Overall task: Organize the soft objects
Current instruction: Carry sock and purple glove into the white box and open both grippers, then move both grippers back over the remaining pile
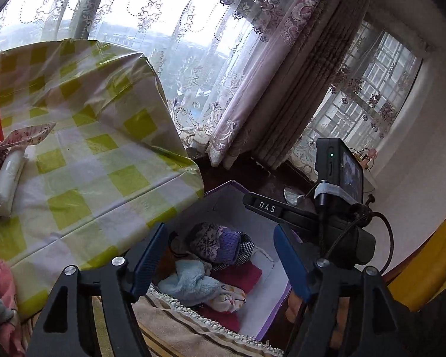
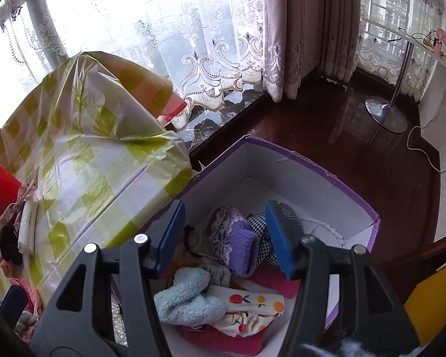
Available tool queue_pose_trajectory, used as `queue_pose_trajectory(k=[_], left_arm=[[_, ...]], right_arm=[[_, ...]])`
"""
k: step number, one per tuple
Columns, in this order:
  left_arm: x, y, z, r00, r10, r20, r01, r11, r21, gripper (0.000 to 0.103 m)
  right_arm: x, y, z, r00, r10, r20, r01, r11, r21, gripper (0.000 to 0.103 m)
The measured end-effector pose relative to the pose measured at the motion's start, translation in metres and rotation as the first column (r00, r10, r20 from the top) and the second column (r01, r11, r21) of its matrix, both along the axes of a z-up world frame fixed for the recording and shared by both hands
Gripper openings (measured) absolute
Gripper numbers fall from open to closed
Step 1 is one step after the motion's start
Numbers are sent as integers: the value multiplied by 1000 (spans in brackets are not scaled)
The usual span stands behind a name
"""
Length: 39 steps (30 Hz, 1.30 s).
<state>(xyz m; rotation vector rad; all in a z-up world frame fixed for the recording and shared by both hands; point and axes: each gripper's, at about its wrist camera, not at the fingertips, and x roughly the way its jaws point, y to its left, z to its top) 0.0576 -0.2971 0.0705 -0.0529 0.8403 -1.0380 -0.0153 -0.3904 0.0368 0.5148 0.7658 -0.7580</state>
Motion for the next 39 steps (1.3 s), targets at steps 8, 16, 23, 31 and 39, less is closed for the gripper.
queue_pose_trajectory(k=[8,16,23,31,39], left_arm=[[0,23,13,990,45,132,-53,997,55,76],[18,76,13,962,192,197,-210,975,76,76],[29,124,21,901,298,314,-318,948,12,76],[62,171,22,864,396,310,-438,896,75,76],[98,235,18,785,567,251,-598,799,65,75]], right_arm=[[20,29,14,996,84,12,-84,996,-16,60],[61,92,29,971,237,23,-235,969,-74,62],[99,149,35,941,335,42,-328,937,-122,66],[136,193,38,901,431,50,-419,894,-160,67],[164,225,36,861,507,31,-496,852,-167,68]])
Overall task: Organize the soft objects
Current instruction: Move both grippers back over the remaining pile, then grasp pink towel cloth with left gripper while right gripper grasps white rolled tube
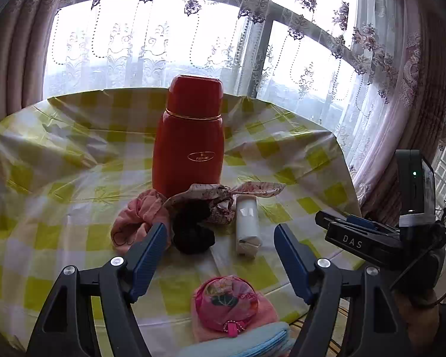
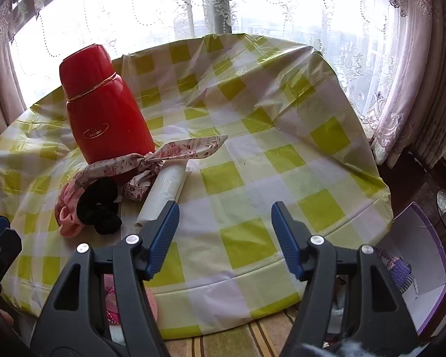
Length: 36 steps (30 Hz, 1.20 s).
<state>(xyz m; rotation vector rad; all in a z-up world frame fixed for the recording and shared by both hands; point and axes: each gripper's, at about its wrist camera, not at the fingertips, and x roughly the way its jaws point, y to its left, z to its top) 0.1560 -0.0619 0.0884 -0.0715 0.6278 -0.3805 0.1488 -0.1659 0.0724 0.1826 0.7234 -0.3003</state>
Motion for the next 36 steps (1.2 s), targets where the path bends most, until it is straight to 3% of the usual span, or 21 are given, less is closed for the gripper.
queue_pose_trajectory(k=[7,14,22,28,29,31,34,36], left_arm=[[33,40,-16,991,100,-91,-101,995,-3,75],[81,65,-39,962,164,-217,-167,986,4,75],[145,71,-81,912,158,-378,-192,980,-52,75],[160,53,-111,894,121,-432,-140,990,-14,74],[157,48,-111,904,114,-412,-119,993,12,69],[152,37,-110,913,84,-400,-74,996,40,49],[142,29,-107,929,70,-363,-47,996,74,33],[135,29,-105,935,83,-344,-60,995,78,29]], right_arm=[[25,17,-12,997,68,-43,-68,998,2,74],[53,24,-30,988,120,-101,-116,992,47,75],[82,25,-46,975,153,-164,-140,986,89,76],[101,25,-57,962,179,-207,-157,981,117,77],[104,26,-58,961,182,-209,-160,980,119,77],[109,28,-60,958,190,-214,-167,979,117,77],[114,32,-63,956,194,-219,-173,979,111,77],[115,34,-66,954,196,-224,-176,979,107,77]])
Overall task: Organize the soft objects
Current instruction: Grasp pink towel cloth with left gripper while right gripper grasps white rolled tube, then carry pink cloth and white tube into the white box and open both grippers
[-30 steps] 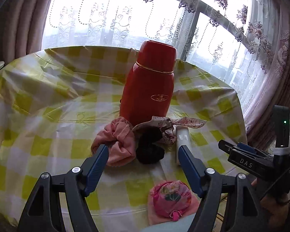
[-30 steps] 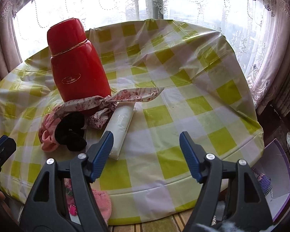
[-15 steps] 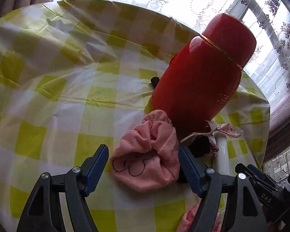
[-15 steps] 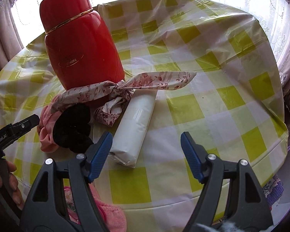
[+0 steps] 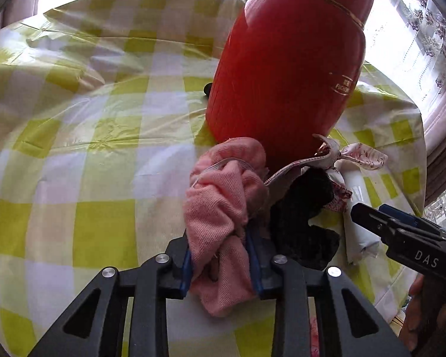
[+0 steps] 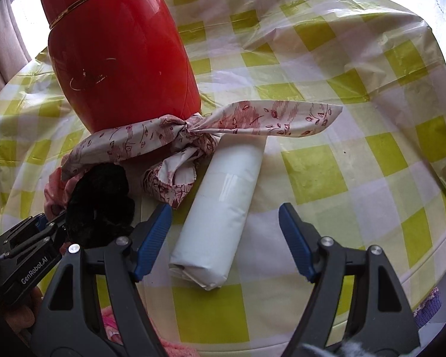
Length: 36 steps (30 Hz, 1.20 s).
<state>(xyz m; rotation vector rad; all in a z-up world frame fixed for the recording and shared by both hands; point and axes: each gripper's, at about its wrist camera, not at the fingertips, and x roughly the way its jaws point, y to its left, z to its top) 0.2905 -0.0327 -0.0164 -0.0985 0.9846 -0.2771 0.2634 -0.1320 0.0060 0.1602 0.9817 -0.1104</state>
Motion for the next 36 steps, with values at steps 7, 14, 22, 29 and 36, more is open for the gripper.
queue_pose_trajectory(k=[7,14,22,29,36], left_arm=[[-31,28,6,992,119,50,-117,992,-42,26],[-59,51,20,964,235,124,-223,969,-110,26],[-90,46,41,945,256,203,-232,963,-134,26],[-117,35,56,938,249,239,-214,963,-163,26],[-137,12,67,941,221,255,-176,967,-187,26]], right_arm=[[4,-1,-13,1000,6,-10,-6,1000,-5,75],[-8,4,-19,999,43,19,-42,999,-25,44],[-41,-1,-3,994,39,100,-35,999,-41,43],[-75,-13,11,991,10,136,-6,1000,-29,43],[-102,-29,18,989,-21,149,25,999,-28,43]])
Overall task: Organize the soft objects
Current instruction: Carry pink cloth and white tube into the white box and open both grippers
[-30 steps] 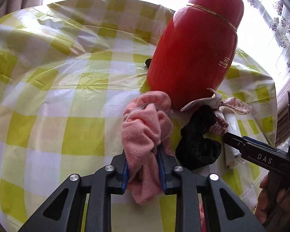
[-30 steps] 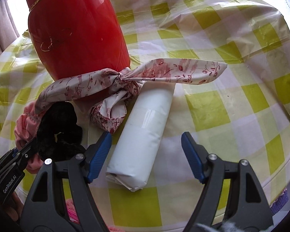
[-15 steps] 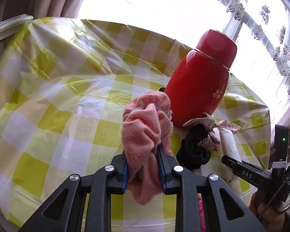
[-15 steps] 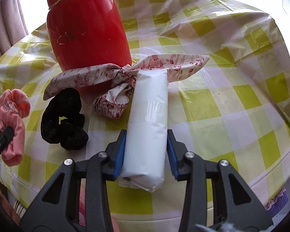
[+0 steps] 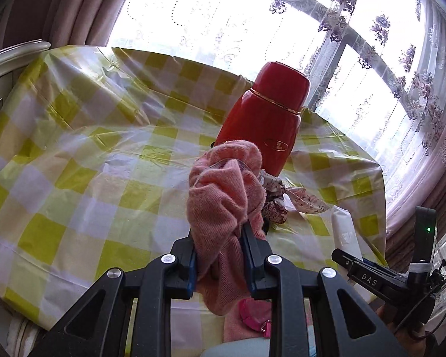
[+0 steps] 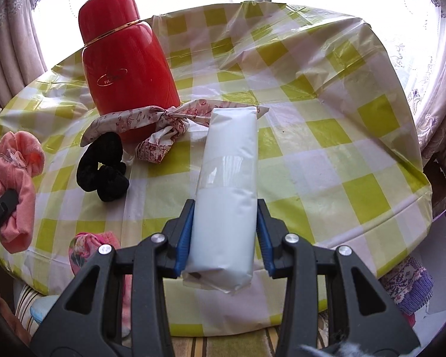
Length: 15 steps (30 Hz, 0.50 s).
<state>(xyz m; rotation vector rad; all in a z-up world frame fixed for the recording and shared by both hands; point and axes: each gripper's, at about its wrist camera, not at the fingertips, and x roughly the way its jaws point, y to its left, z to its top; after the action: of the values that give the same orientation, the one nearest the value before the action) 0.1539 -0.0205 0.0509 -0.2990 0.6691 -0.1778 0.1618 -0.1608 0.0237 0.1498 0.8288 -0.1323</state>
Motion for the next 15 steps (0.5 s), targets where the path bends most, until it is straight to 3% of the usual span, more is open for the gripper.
queue_pose_trajectory(k=[15], left_arm=[[-28,-92,12,978,-210,5,209,978,18,26]], right_arm=[[-64,-63,11,991,-135,-14,134,991,-19,43]])
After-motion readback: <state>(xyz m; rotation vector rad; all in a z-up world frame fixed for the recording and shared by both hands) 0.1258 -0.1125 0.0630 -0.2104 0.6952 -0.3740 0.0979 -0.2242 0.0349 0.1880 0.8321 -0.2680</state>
